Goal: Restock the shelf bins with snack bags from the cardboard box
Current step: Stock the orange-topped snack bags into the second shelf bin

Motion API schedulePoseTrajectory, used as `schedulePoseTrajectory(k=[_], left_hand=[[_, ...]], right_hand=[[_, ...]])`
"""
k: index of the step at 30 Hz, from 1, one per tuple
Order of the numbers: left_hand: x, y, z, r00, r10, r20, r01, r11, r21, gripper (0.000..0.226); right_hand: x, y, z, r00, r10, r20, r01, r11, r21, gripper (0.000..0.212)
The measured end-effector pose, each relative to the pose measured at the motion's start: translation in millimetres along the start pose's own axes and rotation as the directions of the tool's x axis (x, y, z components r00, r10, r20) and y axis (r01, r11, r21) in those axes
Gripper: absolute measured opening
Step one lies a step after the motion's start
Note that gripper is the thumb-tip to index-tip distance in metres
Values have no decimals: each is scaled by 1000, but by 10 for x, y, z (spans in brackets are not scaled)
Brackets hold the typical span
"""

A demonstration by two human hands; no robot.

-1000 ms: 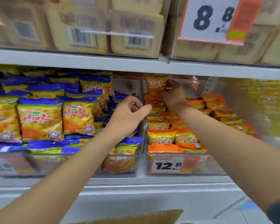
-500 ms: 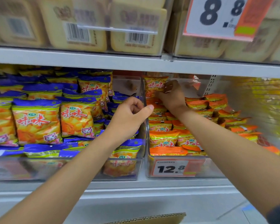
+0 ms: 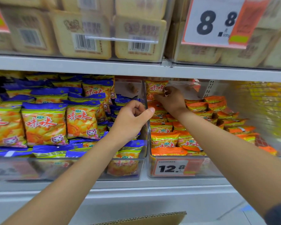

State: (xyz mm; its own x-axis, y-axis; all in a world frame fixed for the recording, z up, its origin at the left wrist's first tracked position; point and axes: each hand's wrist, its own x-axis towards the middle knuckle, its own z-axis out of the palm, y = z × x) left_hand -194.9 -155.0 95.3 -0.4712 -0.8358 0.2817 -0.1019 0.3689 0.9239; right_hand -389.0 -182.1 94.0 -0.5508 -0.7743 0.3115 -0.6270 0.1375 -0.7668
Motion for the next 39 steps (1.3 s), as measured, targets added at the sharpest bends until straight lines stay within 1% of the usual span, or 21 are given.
schedulePoseTrajectory(k=[2,4,6,8,12,14,17,19,21,22,23,24,25,26,28,29,30,35,36,37,39], left_hand=[[-3,13,-2,1000,-6,-3,6,1000,-3,21],[-19,48,-8,1000,-31,2,31,999,-17,22],[-40,95,-30,998,-62,16,63,998,-23,24],[-67,154,-64,997,-76,12,76,997,11,25],[-299,279,-99,998,10,-56,0,984,177,20],[-571,310,-99,998,25,-54,-13,978,207,18],[-1123,282,-122,1000,28,4,-28,972,233,22],[-1560,157,-164,1000,-21,20,16,975,220,28],[-1993,-68,-236,990,-136,44,123,967,225,27],[-2200,-228,-281,974,-216,76,191,950,245,24],[-2385,-400,-329,950,-294,110,255,927,275,19],[-2541,-576,-373,919,-368,140,312,898,310,14],[-2667,-746,-408,885,-436,164,363,866,343,12],[-2763,-904,-429,847,-499,182,411,833,371,10],[-2892,-1141,-425,784,-584,210,478,784,397,9],[-2931,-1228,-411,765,-605,222,498,773,393,10],[-2962,-1301,-394,751,-618,233,512,767,386,10],[-3152,-1548,-334,687,-665,294,552,740,383,12],[-3185,-1576,-324,680,-670,298,556,736,386,11],[-3207,-1597,-316,671,-678,300,563,730,388,11],[-3234,-1611,-308,644,-704,299,583,705,404,10]], right_hand=[[-25,44,-21,999,1,-39,-4,997,-72,54],[-98,50,-79,997,-21,-69,8,983,-185,54],[-222,14,-169,997,-60,-43,45,960,-278,50],[-406,-32,-281,992,-127,13,124,936,-331,44],[-983,-154,-499,965,-260,14,253,920,-299,20],[-1367,-208,-560,936,-353,-6,337,899,-279,9],[-1959,-231,-562,900,-435,-42,419,886,-196,9],[-2392,-147,-474,898,-440,25,439,888,-139,11],[-2780,16,-339,910,-391,134,403,912,-79,12],[-2941,117,-264,918,-331,220,353,933,-71,13],[-3084,243,-186,909,-248,334,295,950,-97,14],[-3205,377,-104,869,-147,473,244,958,-151,15],[-3305,519,-27,794,-39,607,208,955,-212,19],[-3391,666,44,701,64,711,180,948,-263,23],[-3539,935,156,523,229,821,126,932,-340,27],[-3600,1049,208,450,285,846,122,919,-375,29],[-3648,1155,261,397,329,857,138,902,-410,31],[-3853,1524,405,246,513,822,183,809,-559,51],[-3891,1559,396,232,532,814,208,791,-576,53],[-3915,1580,381,238,543,805,230,774,-590,51],[-3901,1594,362,292,531,795,207,777,-595,44]])
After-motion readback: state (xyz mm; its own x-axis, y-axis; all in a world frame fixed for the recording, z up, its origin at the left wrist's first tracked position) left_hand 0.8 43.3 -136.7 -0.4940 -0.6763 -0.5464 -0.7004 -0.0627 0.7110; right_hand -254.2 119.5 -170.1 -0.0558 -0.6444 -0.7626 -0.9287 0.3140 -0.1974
